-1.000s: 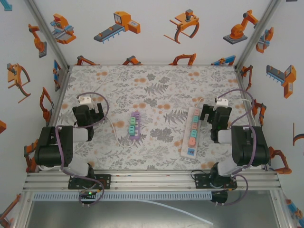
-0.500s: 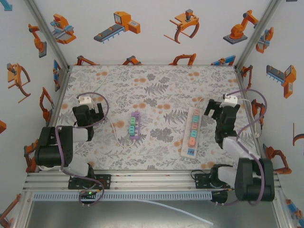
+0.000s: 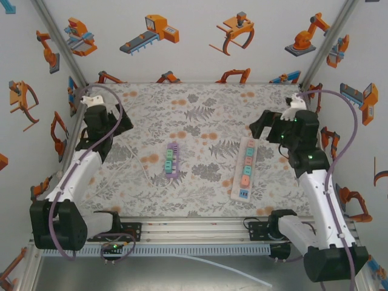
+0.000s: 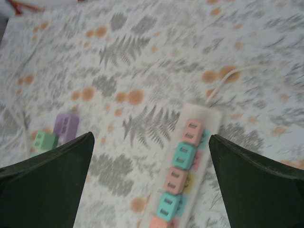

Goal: Pull the plug off the socket

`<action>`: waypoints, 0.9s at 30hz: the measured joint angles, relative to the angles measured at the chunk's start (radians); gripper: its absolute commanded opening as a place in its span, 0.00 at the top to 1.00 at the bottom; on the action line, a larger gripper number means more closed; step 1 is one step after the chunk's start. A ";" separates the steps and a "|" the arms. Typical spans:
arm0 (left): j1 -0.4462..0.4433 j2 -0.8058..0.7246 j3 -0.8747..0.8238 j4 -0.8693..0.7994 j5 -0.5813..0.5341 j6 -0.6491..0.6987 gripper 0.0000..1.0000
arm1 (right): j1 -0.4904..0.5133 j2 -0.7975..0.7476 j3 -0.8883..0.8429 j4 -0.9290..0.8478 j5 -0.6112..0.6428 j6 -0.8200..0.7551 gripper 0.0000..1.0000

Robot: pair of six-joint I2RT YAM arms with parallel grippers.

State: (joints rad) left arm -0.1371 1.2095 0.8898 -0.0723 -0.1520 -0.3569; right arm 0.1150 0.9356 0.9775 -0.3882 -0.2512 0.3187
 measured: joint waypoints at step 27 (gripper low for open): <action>-0.676 0.453 0.209 -0.413 -0.201 -0.163 0.01 | 0.351 0.176 0.081 -0.251 0.085 0.130 0.02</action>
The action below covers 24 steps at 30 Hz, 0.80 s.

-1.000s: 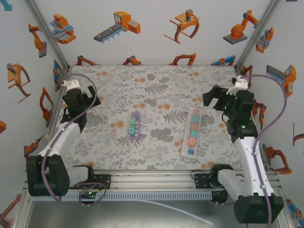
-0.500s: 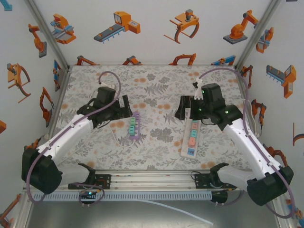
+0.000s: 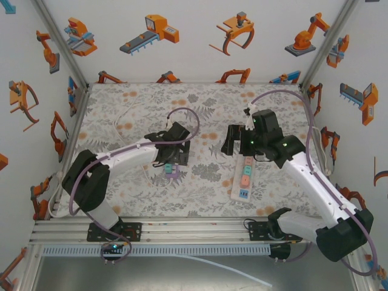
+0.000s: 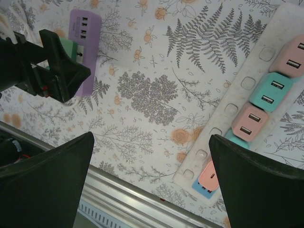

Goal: Pull the plug off the socket

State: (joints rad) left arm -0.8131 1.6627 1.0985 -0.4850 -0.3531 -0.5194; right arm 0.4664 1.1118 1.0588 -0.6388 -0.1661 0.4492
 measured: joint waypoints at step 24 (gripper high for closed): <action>0.075 0.216 0.222 -0.001 0.222 0.364 0.65 | 0.001 -0.080 -0.010 0.003 0.061 0.026 0.02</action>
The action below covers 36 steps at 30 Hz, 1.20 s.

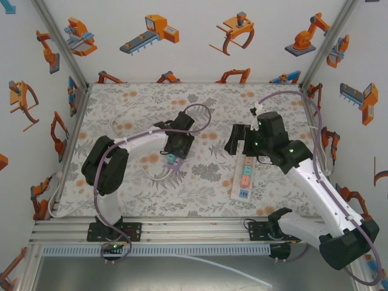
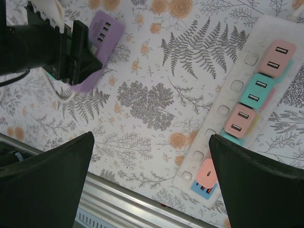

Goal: Pull the plug off the socket

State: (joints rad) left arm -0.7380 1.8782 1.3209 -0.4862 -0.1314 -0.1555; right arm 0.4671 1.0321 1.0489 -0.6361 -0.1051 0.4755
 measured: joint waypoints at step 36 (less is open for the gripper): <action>0.068 0.394 0.525 -0.154 0.375 1.224 0.28 | 0.000 -0.179 -0.001 -0.161 0.119 0.026 0.02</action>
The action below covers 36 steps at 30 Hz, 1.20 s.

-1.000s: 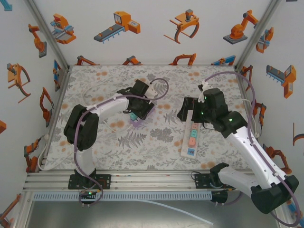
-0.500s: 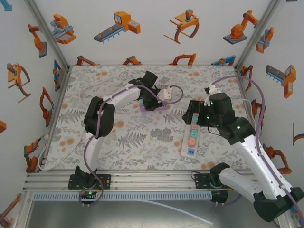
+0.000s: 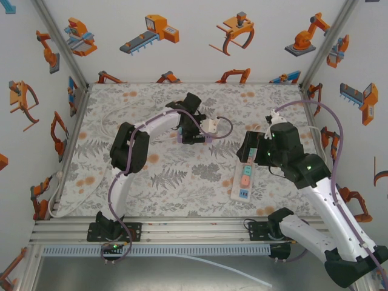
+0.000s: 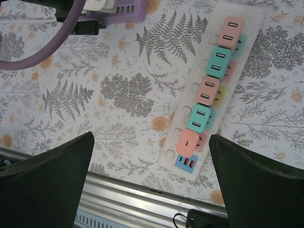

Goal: Pull the plug off the socket

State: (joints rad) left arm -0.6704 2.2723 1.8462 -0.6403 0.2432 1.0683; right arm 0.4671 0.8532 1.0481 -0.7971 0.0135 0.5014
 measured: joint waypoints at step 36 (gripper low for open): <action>0.031 -1.001 -0.734 0.609 -0.111 -0.819 0.03 | 0.003 0.428 0.102 0.578 -0.369 -0.822 0.01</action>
State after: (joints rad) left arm -0.6395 1.2716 1.1122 -0.0315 0.1326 0.2493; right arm 0.4702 1.2812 1.1503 -0.2188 -0.3557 -0.3202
